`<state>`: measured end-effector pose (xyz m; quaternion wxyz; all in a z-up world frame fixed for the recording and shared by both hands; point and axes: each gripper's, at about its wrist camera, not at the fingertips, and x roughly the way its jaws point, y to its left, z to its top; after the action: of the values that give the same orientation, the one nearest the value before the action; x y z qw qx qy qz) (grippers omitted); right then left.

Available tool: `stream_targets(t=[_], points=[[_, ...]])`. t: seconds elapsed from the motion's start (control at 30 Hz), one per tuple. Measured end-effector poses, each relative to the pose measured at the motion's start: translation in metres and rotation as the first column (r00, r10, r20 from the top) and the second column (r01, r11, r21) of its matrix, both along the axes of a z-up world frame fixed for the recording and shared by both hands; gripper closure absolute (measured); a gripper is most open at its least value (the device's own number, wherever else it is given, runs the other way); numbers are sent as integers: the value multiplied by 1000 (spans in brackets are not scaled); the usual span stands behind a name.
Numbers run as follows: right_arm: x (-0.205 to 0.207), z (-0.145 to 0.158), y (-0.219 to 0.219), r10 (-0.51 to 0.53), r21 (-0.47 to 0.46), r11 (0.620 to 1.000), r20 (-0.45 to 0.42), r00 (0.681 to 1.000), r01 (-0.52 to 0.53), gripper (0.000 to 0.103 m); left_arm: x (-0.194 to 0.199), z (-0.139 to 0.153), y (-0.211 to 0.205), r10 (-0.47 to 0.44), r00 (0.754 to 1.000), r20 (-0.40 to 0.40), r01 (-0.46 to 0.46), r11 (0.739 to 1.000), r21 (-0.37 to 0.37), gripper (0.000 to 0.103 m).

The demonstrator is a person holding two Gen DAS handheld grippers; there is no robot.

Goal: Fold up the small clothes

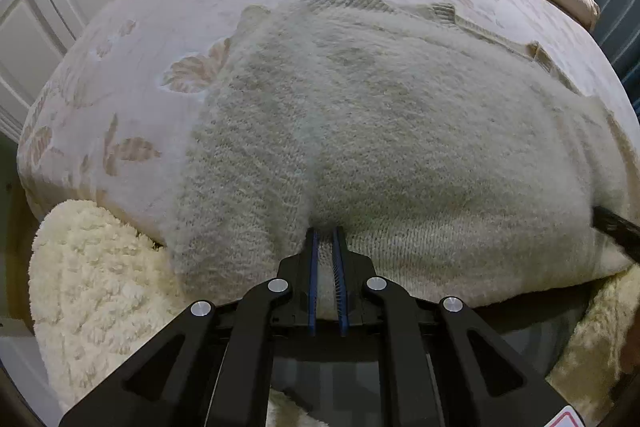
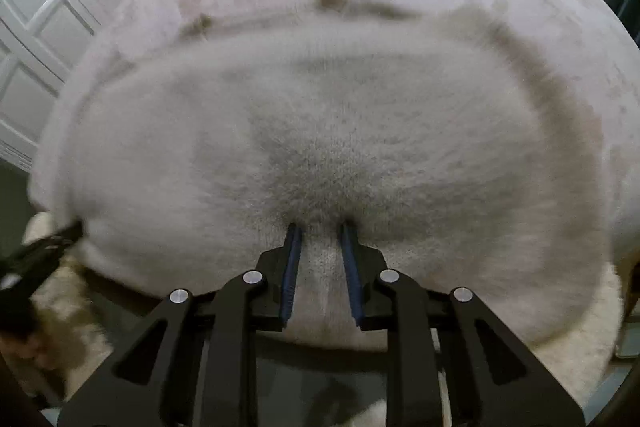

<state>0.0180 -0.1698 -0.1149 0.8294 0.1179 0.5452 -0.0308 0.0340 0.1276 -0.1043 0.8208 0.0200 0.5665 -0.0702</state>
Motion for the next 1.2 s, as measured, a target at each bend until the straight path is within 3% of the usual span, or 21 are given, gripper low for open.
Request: stream_targets(t=[0.23, 0.4, 0.47, 0.57, 0.7, 0.73, 0.8, 0.87, 0.93, 1.0, 1.07, 1.2], points=[[2, 34, 13, 6, 23, 1000, 57, 998, -7, 80, -5, -2, -4, -10, 999, 31, 10, 1000, 19, 92], [11, 1, 38, 70, -26, 997, 10, 998, -69, 79, -6, -3, -7, -14, 999, 36, 13, 1000, 27, 92], [16, 10, 44, 63, -49, 997, -1, 998, -63, 77, -5, -2, -5, -14, 999, 36, 13, 1000, 19, 92], [17, 32, 50, 76, 34, 996, 51, 996, -78, 77, -6, -3, -3, -9, 999, 38, 9, 1000, 0, 92], [30, 6, 65, 130, 3, 992, 7, 992, -130, 70, -4, -4, -4, -10, 999, 41, 9, 1000, 11, 92], [32, 1, 67, 136, -14, 991, 30, 990, -136, 70, -4, -5, -4, -14, 999, 42, 13, 1000, 19, 92], [36, 9, 68, 134, -13, 991, 25, 991, -134, 69, -4, -1, -3, -14, 999, 44, 13, 1000, 16, 92], [35, 30, 57, 105, 31, 994, 79, 991, -108, 69, -3, 11, 2, -5, 998, 58, 7, 999, -35, 92], [35, 49, 36, 55, 50, 997, 134, 989, -62, 56, 3, 26, 8, 18, 996, 87, -12, 997, -71, 88], [36, 66, 0, -21, 36, 999, 195, 980, 14, 44, 19, 44, 15, 57, 990, 130, -42, 993, -113, 67], [42, 72, -37, -88, -10, 996, 217, 972, 93, 40, 44, 54, 20, 83, 984, 156, -61, 988, -145, 54], [64, 65, -107, -234, -58, 966, 213, 949, 251, 38, 109, 48, 24, 118, 982, 146, -94, 983, -161, 52]])
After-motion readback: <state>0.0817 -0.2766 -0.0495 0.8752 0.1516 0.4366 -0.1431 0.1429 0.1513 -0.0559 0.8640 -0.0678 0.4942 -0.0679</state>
